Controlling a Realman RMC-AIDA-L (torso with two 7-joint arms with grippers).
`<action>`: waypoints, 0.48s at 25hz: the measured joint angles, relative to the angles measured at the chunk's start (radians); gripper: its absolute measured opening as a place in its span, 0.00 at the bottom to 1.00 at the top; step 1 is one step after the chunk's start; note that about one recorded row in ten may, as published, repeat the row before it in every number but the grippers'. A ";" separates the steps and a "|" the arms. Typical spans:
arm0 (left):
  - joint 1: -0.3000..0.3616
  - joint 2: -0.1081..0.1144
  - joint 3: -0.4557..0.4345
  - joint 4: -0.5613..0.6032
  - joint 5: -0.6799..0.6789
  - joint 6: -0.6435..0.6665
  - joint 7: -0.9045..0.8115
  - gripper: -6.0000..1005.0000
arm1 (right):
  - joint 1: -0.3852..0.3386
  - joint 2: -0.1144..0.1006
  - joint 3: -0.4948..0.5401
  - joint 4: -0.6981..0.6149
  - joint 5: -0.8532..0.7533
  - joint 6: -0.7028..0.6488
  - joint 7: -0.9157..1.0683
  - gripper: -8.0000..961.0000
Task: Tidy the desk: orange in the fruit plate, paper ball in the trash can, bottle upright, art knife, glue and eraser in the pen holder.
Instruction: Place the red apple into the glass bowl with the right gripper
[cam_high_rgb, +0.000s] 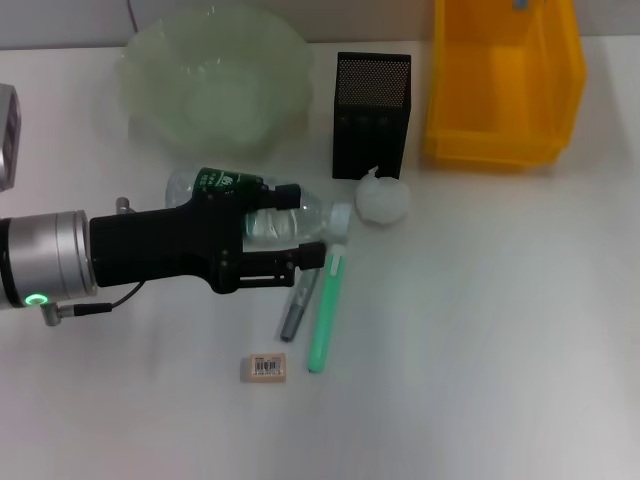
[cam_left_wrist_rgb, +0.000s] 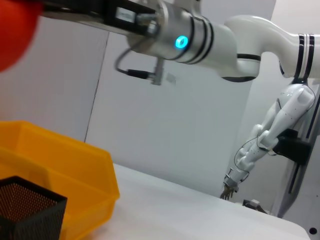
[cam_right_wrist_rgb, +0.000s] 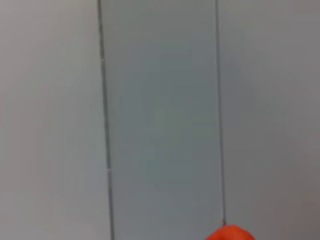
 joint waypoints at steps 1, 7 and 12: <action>0.000 0.000 0.000 -0.001 -0.005 -0.001 0.004 0.82 | 0.028 0.000 -0.001 0.021 0.008 0.028 -0.005 0.09; 0.003 0.000 -0.011 -0.012 -0.029 -0.004 0.025 0.82 | 0.178 0.007 -0.003 0.100 0.016 0.180 -0.008 0.06; 0.004 0.000 -0.012 -0.013 -0.030 -0.008 0.025 0.82 | 0.272 0.008 -0.027 0.137 0.016 0.273 -0.009 0.05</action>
